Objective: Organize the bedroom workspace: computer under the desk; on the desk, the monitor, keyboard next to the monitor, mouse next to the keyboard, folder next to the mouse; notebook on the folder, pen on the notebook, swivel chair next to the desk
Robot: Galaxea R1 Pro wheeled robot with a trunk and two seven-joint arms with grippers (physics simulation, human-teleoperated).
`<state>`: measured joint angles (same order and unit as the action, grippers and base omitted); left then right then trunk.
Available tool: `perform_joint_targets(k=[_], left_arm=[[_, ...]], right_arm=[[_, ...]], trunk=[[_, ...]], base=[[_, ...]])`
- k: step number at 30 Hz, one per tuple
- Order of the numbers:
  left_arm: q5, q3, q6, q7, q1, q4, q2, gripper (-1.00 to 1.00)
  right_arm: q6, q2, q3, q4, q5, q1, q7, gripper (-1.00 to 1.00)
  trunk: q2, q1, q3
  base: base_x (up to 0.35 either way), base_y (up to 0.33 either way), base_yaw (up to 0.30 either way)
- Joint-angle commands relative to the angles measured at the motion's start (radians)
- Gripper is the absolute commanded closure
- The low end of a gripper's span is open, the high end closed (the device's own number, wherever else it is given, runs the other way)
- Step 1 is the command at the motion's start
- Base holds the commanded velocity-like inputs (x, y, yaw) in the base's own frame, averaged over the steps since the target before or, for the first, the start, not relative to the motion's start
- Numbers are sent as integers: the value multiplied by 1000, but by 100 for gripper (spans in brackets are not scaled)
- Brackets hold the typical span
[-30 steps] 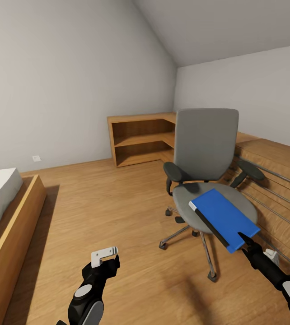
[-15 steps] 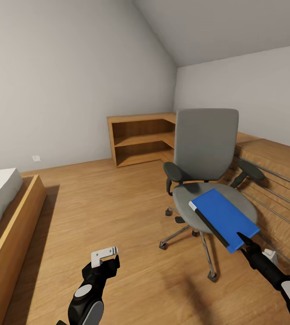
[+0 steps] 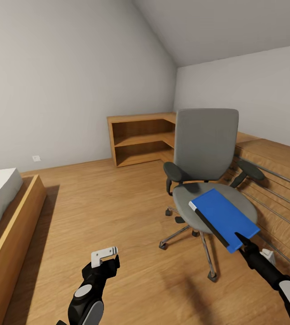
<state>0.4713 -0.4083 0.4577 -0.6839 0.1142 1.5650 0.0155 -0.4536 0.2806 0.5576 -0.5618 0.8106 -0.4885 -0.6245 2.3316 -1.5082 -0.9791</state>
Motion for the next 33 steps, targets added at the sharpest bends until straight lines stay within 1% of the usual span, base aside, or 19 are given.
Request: perform_joint_targets(k=[1, 15, 33], left_arm=[[7, -1, 2, -8, 1, 1, 0, -100], [7, -1, 2, -8, 1, 1, 0, -100], [7, -1, 2, -8, 1, 1, 0, -100]], right_arm=[[-8, 0, 1, 0, 6, -1, -1, -100], [-8, -5, -11, 0, 6, -1, -1, -100], [-8, -15, -13, 0, 6, -1, -2, -100]], trunk=[[0, 0, -1], [0, 0, -1], [0, 0, -1]], base=[[0, 0, 0], [0, 0, 0], [0, 0, 0]])
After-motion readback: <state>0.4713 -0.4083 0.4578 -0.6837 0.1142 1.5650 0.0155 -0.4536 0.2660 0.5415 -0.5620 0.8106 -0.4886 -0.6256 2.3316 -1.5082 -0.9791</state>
